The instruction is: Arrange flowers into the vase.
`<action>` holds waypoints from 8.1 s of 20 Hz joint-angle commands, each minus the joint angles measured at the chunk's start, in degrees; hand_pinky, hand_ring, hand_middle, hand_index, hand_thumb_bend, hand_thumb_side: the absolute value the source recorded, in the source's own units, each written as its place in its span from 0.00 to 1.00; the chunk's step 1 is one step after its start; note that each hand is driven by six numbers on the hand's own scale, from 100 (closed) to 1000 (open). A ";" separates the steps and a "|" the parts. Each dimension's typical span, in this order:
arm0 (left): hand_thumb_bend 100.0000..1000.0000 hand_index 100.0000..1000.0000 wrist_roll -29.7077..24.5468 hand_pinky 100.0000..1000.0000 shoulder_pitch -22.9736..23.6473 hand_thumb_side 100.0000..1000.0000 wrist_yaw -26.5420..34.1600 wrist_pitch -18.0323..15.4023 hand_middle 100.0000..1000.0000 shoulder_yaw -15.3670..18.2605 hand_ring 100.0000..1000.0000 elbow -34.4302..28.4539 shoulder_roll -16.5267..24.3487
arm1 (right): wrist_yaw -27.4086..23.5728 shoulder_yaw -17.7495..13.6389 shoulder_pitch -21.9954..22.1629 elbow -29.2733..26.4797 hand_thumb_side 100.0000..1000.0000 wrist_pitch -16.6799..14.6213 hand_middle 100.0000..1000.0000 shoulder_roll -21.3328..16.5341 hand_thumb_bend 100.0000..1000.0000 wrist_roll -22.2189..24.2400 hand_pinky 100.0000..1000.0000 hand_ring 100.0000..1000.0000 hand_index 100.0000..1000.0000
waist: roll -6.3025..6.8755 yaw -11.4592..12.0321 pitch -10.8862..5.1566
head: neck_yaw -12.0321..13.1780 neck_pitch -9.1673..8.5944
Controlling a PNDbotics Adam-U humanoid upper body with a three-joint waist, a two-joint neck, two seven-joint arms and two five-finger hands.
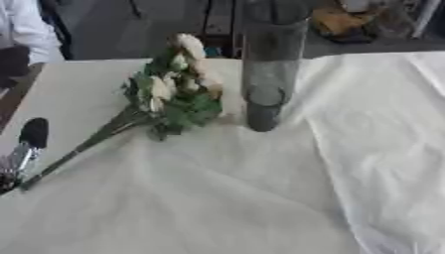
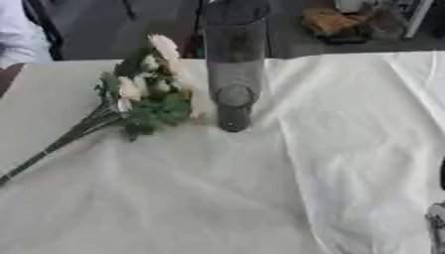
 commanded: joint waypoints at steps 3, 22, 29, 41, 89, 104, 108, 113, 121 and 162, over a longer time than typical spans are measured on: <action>0.13 1.00 -4.44 0.77 -1.47 0.81 -0.03 4.60 0.94 0.46 0.86 -0.91 6.96 | 0.68 -0.01 -0.09 -0.93 1.00 -0.27 0.63 -1.10 0.00 0.33 0.81 0.83 0.91 | 0.08 -0.10 -0.86 | 0.80 0.12; 0.44 1.00 -20.95 0.81 -12.41 0.84 2.16 21.11 0.99 -11.03 0.92 -0.20 15.49 | 0.32 1.08 0.24 -0.93 1.00 0.03 0.62 -1.46 0.00 1.67 0.81 0.83 0.91 | 0.73 -1.23 -0.91 | 1.51 -0.26; 0.36 1.00 -27.21 0.82 -18.88 0.65 4.19 27.37 0.99 -14.15 0.92 4.70 13.22 | 0.06 1.30 0.33 -0.93 1.00 0.49 0.62 -1.45 0.00 2.06 0.81 0.83 0.91 | 1.16 -1.49 -1.13 | 2.05 -0.17; 0.42 1.00 -37.91 0.73 -26.93 0.65 5.03 37.49 0.95 -19.18 0.86 8.58 8.15 | -0.37 1.47 0.29 -0.93 1.00 1.21 0.62 -1.28 0.00 2.13 0.82 0.84 0.91 | 1.38 -1.95 -1.46 | 2.75 -0.48; 0.35 1.00 -46.71 0.76 -35.14 0.54 -9.25 33.69 0.95 -21.99 0.88 33.82 -4.98 | -0.95 2.03 -0.26 -0.93 1.00 2.07 0.61 -0.74 0.00 2.62 0.83 0.84 0.91 | 1.85 -3.97 -0.58 | 4.71 -1.83; 0.26 1.00 -43.51 0.76 -35.01 0.49 -12.52 32.46 0.93 -20.82 0.88 39.60 -7.25 | -0.60 2.07 -0.47 -0.93 1.00 2.04 0.60 -0.25 0.00 2.93 0.83 0.84 0.91 | 1.84 -4.97 0.42 | 5.68 -2.82; 0.23 1.00 -43.11 0.76 -34.96 0.47 -13.47 32.11 0.93 -20.78 0.89 40.35 -7.55 | -0.57 2.17 -0.52 -0.93 1.00 2.15 0.60 -0.13 0.00 3.08 0.83 0.84 0.91 | 1.86 -5.02 0.53 | 5.80 -2.97; 0.22 1.00 -42.93 0.76 -34.86 0.47 -14.38 31.64 0.93 -20.63 0.89 40.77 -7.67 | -0.61 2.13 -0.56 -0.93 1.00 2.20 0.60 -0.06 0.00 3.09 0.83 0.84 0.91 | 1.92 -5.15 0.57 | 5.90 -3.11; 0.16 1.00 -42.48 0.75 -34.84 0.49 -14.94 31.49 0.92 -20.47 0.88 41.26 -8.02 | -0.65 2.23 -0.65 -0.93 1.00 2.22 0.60 0.06 0.00 3.31 0.83 0.84 0.91 | 1.84 -5.39 0.78 | 6.21 -3.48; 0.00 0.82 -42.03 0.26 -35.49 0.38 -17.61 31.01 0.68 -20.74 0.54 44.66 -10.27 | -0.94 2.33 -0.81 -0.93 1.00 2.38 0.60 0.25 0.00 3.60 0.84 0.85 0.92 | 1.87 -6.24 1.02 | 7.48 -4.45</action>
